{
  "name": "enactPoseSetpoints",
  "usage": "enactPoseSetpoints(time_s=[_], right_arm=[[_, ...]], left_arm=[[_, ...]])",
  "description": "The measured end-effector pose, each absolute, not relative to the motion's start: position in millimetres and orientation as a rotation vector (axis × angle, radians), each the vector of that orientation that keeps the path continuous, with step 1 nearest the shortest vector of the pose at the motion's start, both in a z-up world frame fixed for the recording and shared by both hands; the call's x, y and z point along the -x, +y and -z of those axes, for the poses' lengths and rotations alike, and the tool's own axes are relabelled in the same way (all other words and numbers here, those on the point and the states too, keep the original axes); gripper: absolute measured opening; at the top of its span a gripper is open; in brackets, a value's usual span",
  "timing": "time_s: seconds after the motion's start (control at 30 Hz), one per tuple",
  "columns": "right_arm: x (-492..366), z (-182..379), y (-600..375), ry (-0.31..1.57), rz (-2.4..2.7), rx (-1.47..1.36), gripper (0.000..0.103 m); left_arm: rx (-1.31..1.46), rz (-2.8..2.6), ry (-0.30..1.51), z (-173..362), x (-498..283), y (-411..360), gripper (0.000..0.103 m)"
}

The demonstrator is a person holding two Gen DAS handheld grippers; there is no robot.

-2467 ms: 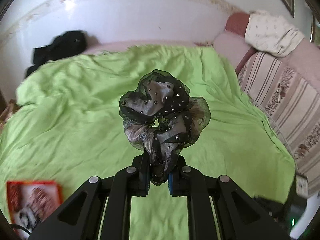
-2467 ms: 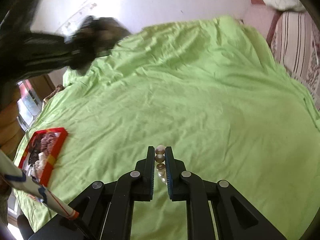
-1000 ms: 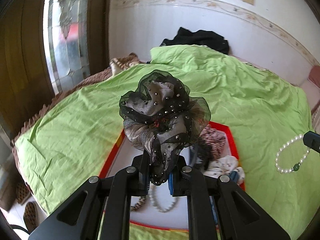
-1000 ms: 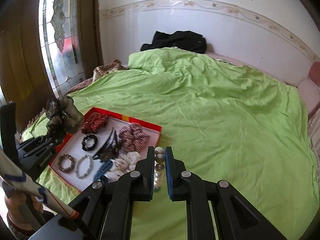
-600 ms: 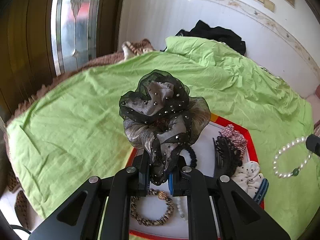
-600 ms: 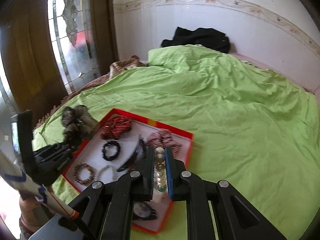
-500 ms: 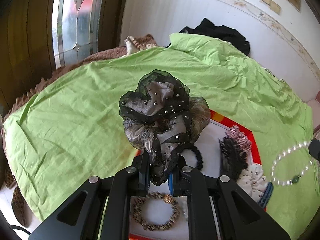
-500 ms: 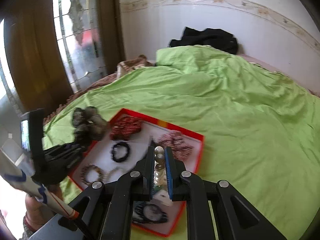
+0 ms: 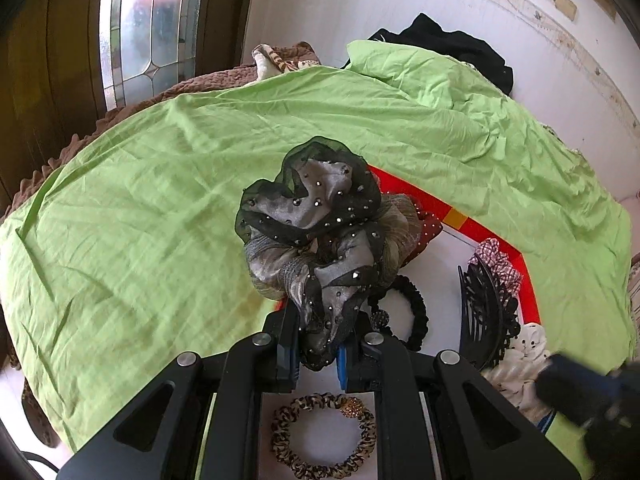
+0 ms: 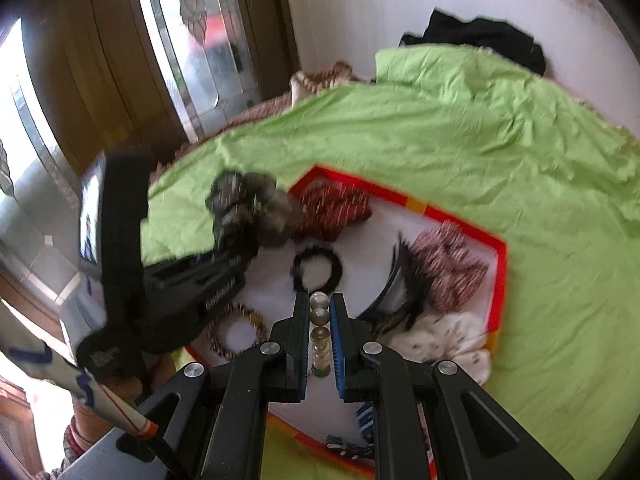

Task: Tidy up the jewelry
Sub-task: 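Open the right tool to drop the pearl bracelet while the left tool releases the sheer scrunchie into the box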

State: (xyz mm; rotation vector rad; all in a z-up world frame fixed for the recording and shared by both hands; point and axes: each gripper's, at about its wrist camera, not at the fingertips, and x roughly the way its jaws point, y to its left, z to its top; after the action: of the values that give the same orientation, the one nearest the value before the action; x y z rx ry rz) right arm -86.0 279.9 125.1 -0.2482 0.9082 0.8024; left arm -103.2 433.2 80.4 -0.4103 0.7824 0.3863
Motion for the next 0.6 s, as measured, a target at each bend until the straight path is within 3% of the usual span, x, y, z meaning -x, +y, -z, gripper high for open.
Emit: enactPoseSetpoints(time_s=[0.6], right_arm=[[111,-86,281,0.939,-0.801,0.367,0.013]], left_arm=[[0.345,-0.403,0.799,-75,96,421,0.022]])
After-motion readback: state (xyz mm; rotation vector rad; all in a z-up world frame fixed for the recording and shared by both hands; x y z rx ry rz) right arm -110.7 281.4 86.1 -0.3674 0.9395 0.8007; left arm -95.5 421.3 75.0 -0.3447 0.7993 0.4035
